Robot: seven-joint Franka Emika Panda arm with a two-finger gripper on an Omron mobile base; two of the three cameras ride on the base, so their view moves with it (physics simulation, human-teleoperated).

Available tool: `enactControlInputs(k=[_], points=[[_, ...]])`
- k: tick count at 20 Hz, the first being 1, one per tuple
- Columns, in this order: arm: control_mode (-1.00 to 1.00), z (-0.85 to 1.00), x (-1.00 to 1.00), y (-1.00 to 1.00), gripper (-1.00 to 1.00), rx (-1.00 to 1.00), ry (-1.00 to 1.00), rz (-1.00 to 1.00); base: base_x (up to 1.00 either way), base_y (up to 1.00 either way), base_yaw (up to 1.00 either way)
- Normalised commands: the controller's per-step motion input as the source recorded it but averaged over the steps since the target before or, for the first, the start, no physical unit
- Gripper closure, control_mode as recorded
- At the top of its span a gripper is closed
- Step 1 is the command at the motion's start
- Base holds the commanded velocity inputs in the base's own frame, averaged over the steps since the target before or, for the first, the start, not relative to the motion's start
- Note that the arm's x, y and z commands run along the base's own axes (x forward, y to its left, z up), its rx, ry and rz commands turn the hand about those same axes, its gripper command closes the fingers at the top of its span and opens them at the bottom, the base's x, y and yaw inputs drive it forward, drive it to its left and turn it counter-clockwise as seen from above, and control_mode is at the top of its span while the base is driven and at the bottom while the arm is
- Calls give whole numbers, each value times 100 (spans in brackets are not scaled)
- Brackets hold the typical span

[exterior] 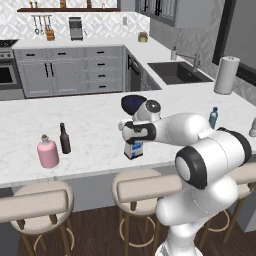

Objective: Move the plastic bottles in the middle to the plastics group, and the glass bottles in the middle to the glass group.

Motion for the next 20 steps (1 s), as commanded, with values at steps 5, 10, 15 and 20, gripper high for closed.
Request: enactControlInputs(k=[5, 10, 15, 20], points=[[-100, -3, 2, 2, -100, 0, 0, 0, 0, 0, 0], [-100, 0, 0, 0, -100, 0, 0, 0, 0, 0, 0], [-100, 0, 0, -1, 100, 0, 0, 0, 0, 0, 0], [-100, 0, 0, 0, 100, 0, 0, 0, 0, 0, 0]])
